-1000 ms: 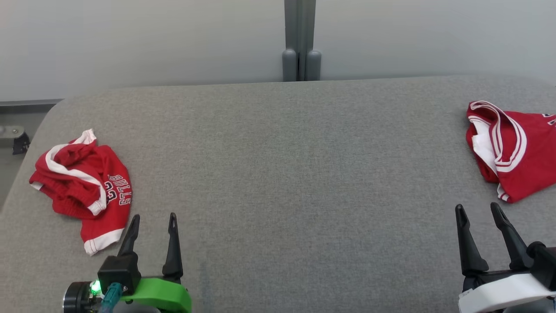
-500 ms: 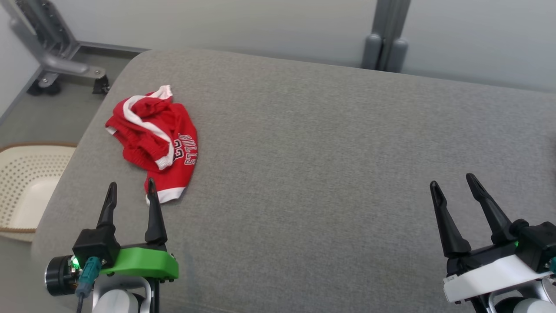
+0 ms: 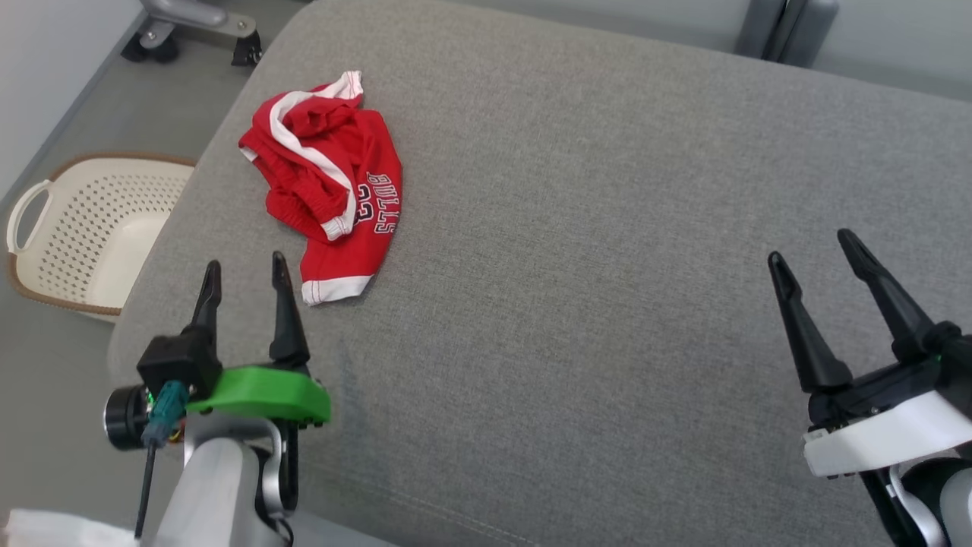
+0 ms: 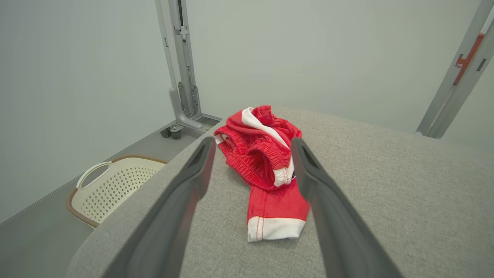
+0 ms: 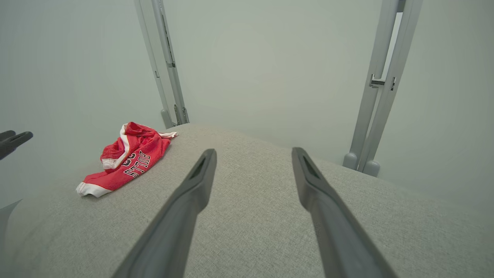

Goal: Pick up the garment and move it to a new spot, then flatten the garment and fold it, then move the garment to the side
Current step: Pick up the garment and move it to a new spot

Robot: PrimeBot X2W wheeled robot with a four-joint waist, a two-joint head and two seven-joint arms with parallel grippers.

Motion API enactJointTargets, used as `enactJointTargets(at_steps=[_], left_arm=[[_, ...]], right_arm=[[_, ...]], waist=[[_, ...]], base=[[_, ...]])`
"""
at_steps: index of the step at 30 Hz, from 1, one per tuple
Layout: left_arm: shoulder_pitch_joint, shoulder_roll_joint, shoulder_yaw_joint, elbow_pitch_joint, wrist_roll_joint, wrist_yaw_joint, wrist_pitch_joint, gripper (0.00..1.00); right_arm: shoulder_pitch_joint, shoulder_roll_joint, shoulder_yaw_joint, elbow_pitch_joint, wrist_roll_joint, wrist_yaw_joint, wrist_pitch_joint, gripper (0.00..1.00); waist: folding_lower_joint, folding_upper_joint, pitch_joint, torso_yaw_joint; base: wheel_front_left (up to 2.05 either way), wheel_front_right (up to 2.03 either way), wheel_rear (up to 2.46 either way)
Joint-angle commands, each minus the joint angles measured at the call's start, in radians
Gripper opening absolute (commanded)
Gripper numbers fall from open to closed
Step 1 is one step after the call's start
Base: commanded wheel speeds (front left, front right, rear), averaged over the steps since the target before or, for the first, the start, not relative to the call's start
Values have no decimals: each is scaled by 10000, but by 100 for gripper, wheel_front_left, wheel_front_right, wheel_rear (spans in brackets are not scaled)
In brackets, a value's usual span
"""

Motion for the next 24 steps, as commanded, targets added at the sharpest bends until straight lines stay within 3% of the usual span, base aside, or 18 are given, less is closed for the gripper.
enactJointTargets(at_steps=[1,7,14,15,16,17,20,24], left_arm=[[-630,-97,-69,527,-164,-172,-24,100],[-2690,-261,-372,3597,-714,-849,-17,100],[-4225,-296,-444,6609,-1250,-1333,2,100],[-4307,-303,-409,6812,-1305,-1358,8,69],[-4343,-330,-367,7021,-1333,-1379,10,19],[-4324,-329,-324,7158,-1352,-1414,27,0],[-4210,-166,-32,7269,-1285,-1375,64,0],[-3737,281,530,6149,-898,-1099,-10,0]], right_arm=[[-225,-162,-106,-180,5,-11,140,100],[-548,-566,-308,-600,69,-11,476,100],[-724,-708,-481,-494,133,-11,381,100],[-736,-703,-496,-464,122,-11,341,100],[-764,-683,-511,-407,140,-11,294,100],[-798,-676,-512,-355,140,-11,252,100],[-843,-598,-494,-177,128,-11,81,100],[-847,-461,-387,94,132,-11,-191,100]], waist=[[0,0,1551,-210],[0,0,2696,-575],[0,0,2951,-843],[0,0,2929,-868],[0,0,2874,-898],[0,0,2804,-929],[0,0,2516,-1057],[0,0,1902,-1307]], base=[[0,0,0],[0,0,0],[0,0,0],[0,0,0],[0,0,0],[0,0,0],[0,0,0],[0,0,0]])
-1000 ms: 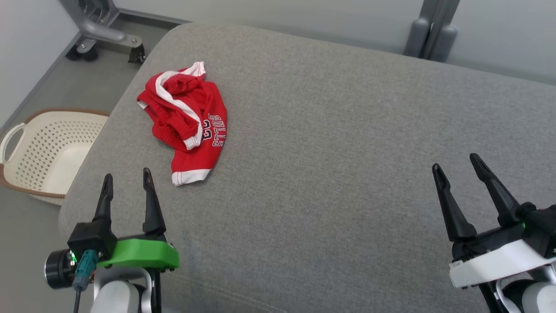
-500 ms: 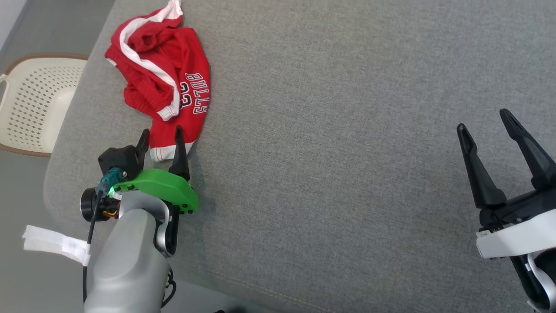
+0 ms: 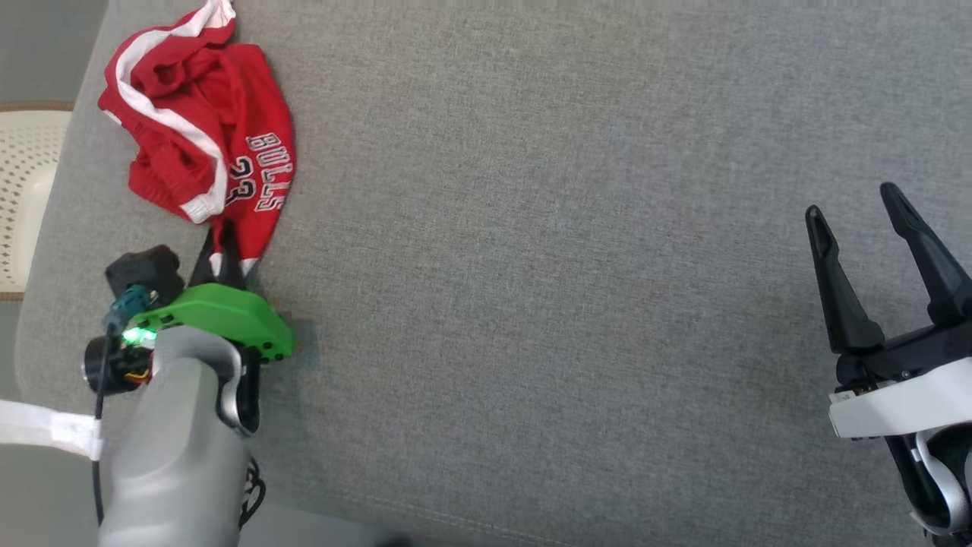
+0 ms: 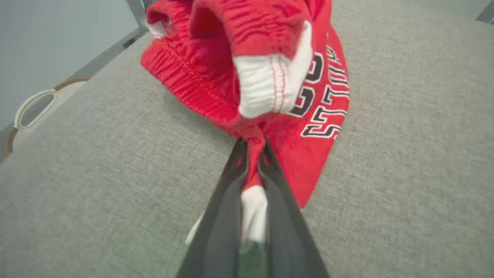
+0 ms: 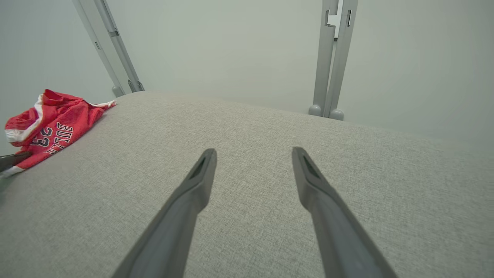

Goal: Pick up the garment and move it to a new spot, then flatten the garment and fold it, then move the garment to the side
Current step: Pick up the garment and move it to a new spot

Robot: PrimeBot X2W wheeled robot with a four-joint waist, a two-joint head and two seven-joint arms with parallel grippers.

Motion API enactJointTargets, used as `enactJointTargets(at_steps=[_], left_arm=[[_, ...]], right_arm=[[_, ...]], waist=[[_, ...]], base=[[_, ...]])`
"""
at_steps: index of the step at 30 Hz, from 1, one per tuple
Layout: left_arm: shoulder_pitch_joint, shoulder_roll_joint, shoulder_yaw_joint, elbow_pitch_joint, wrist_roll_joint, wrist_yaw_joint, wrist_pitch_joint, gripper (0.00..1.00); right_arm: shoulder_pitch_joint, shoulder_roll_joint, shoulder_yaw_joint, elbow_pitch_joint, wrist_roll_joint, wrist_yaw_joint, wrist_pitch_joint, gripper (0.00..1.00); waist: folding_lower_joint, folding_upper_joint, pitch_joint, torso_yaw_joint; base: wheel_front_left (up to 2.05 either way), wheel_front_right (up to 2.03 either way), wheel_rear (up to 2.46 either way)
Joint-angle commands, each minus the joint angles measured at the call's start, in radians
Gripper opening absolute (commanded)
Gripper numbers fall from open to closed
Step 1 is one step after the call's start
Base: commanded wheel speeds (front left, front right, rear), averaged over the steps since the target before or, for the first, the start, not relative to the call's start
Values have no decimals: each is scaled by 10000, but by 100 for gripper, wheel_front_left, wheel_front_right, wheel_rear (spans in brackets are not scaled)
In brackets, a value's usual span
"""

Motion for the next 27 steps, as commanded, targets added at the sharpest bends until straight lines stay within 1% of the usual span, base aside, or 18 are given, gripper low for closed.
enactJointTargets(at_steps=[1,7,8,11,15,19,21,26,27], left_arm=[[396,268,245,-458,235,150,7,0],[1983,608,831,-2912,1056,500,9,0],[2365,660,844,-3430,1256,549,9,0],[3062,713,822,-4333,1507,628,7,0],[3796,595,499,-5446,1667,585,76,0],[4031,362,-147,-6364,1846,387,527,0],[3856,226,-609,-6597,1936,185,784,0],[3007,-158,-2029,-6519,2172,-344,1202,0],[2802,-220,-2366,-6446,2231,-429,1256,0]], right_arm=[[-69,71,44,114,17,-11,-106,100],[262,379,359,669,65,-11,-453,100],[382,458,444,770,73,-11,-491,100],[524,579,631,968,107,-11,-592,100],[753,708,751,1104,123,-11,-669,100],[736,790,813,1133,149,-11,-713,100],[647,834,813,1122,173,-11,-778,100],[459,1029,729,1271,288,-11,-1012,100],[411,1082,777,1316,280,-11,-1057,100]], waist=[[0,0,-677,-310],[0,0,-1991,-781],[0,0,-2250,-894],[0,0,-2738,-1150],[0,0,-3116,-1574],[0,0,-3074,-2209],[0,0,-2918,-2620],[0,0,-2358,-3814],[0,0,-2199,-4163]], base=[[0,0,0],[0,0,0],[0,0,0],[0,0,0],[0,0,0],[0,0,0],[0,0,0],[0,0,0],[0,0,0]])
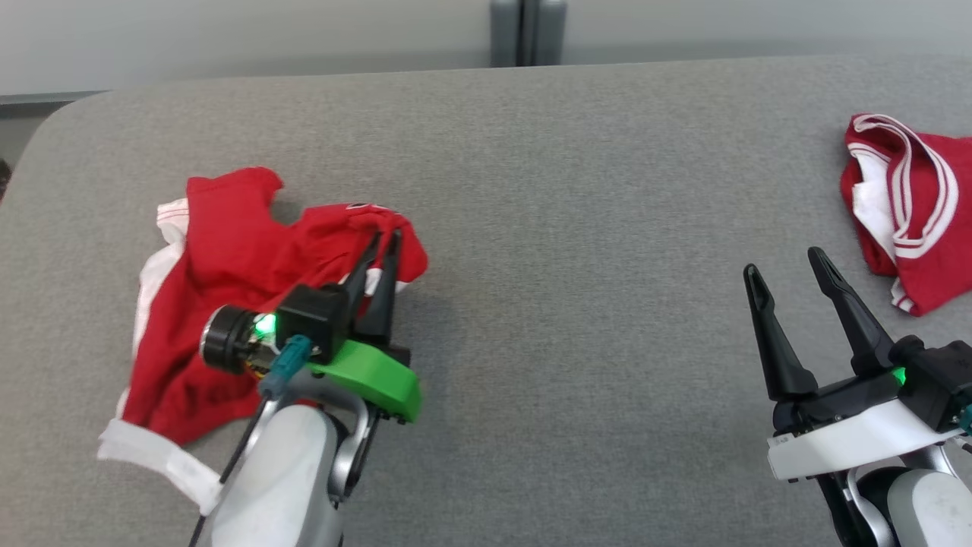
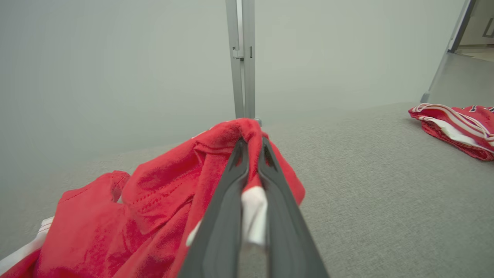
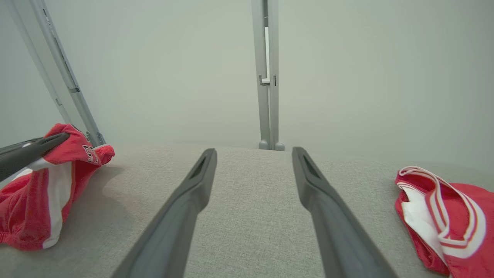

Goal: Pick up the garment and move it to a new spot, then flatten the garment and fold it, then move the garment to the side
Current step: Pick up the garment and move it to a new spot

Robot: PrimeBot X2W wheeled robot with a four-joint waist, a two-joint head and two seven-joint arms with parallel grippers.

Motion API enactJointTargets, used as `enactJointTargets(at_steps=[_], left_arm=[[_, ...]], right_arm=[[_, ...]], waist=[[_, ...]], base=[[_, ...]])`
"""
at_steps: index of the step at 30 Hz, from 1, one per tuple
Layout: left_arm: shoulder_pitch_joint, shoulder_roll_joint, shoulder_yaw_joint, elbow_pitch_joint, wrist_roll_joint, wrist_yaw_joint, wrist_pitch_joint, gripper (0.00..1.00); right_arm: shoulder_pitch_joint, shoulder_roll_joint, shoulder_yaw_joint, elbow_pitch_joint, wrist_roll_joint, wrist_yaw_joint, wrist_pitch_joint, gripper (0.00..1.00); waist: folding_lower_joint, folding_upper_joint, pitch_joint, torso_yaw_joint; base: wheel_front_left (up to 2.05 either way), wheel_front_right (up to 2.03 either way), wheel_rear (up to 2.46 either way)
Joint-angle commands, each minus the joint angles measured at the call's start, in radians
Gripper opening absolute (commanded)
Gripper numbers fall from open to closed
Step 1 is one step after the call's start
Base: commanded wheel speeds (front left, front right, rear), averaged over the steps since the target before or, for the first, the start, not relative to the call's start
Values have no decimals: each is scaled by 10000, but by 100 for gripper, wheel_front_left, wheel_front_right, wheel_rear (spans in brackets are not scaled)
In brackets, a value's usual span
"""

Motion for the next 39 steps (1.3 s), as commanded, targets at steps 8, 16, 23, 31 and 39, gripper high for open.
enactJointTargets(at_steps=[8,16,23,31,39], left_arm=[[-1630,-173,-2847,868,-512,-421,222,0],[-2312,-161,-4962,1846,-1374,-344,-85,100],[-2668,-161,-5205,1535,-1589,77,-982,100],[-1719,347,-3574,260,-1859,1318,-1236,100],[51,1290,-1095,-851,-1993,2371,-1240,100]], right_arm=[[-365,462,15,551,285,-10,-641,100],[-673,680,9,1057,371,-8,-1095,100],[-819,451,-23,1192,229,-10,-1200,100],[-427,204,-185,1011,108,-10,-831,100],[-82,62,-256,844,77,-10,-434,100]], waist=[[0,0,1859,-3401],[0,0,2356,-3660],[0,0,1758,-2929],[0,0,741,-1816],[0,0,232,-894]], base=[[0,0,0],[0,0,0],[0,0,0],[0,0,0],[0,0,0]])
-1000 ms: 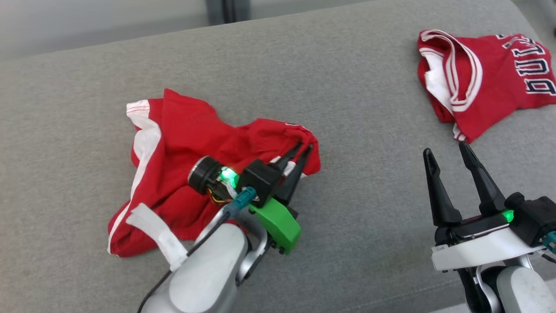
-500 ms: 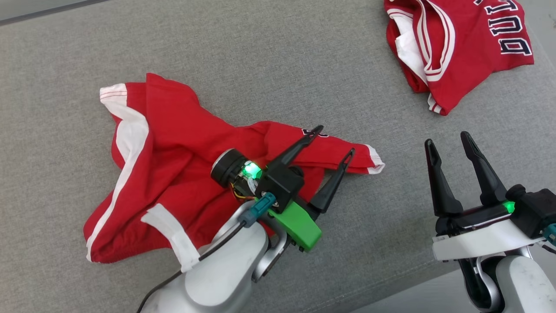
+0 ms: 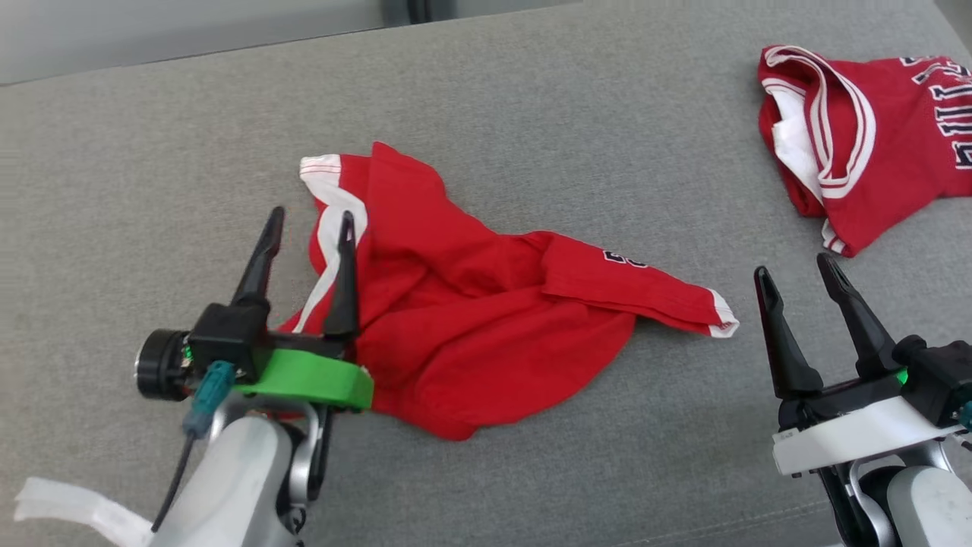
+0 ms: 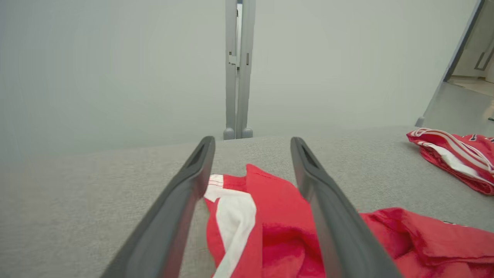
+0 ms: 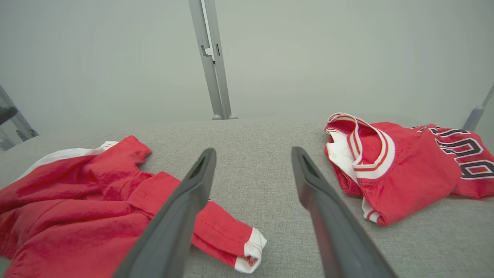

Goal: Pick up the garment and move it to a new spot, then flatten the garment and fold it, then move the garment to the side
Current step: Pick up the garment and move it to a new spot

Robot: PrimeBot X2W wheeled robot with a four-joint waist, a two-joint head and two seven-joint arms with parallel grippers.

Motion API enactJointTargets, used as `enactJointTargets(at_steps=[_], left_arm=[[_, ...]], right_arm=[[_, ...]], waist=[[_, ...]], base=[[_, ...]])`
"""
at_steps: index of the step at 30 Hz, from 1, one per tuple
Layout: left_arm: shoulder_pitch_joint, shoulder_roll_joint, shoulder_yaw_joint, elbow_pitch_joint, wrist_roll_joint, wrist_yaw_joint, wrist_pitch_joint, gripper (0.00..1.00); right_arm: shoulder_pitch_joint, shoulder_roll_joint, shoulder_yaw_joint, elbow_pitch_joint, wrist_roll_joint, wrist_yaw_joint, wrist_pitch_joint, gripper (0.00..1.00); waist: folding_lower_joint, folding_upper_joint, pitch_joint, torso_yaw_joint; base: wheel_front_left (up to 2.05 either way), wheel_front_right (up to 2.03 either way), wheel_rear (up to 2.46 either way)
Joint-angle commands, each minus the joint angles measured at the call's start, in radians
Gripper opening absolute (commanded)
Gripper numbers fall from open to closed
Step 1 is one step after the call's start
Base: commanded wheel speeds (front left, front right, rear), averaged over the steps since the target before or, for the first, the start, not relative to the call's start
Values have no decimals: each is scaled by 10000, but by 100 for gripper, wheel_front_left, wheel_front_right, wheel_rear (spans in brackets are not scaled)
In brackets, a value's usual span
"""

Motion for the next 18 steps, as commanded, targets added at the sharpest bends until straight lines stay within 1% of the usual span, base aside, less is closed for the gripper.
enactJointTargets(at_steps=[1,3,9,15,18], left_arm=[[367,137,267,-129,-30,79,-26,100],[759,325,709,-267,-51,80,-25,100],[1662,667,1654,-528,-112,-377,-28,100],[2352,698,1775,-625,107,-636,-27,100],[2629,643,1709,-659,203,-664,-27,100]], right_arm=[[135,-54,-17,-44,-57,-8,48,100],[228,-44,6,-65,-29,-8,123,100],[510,-8,-3,-24,34,-8,295,100],[870,77,-100,94,39,-8,471,100],[1060,131,-211,92,-64,-8,540,100]], waist=[[0,0,-708,854],[0,0,-791,1005],[0,0,-1093,1217],[0,0,-1495,1110],[0,0,-1607,1018]], base=[[0,0,0],[0,0,0],[0,0,0],[0,0,0],[0,0,0]])
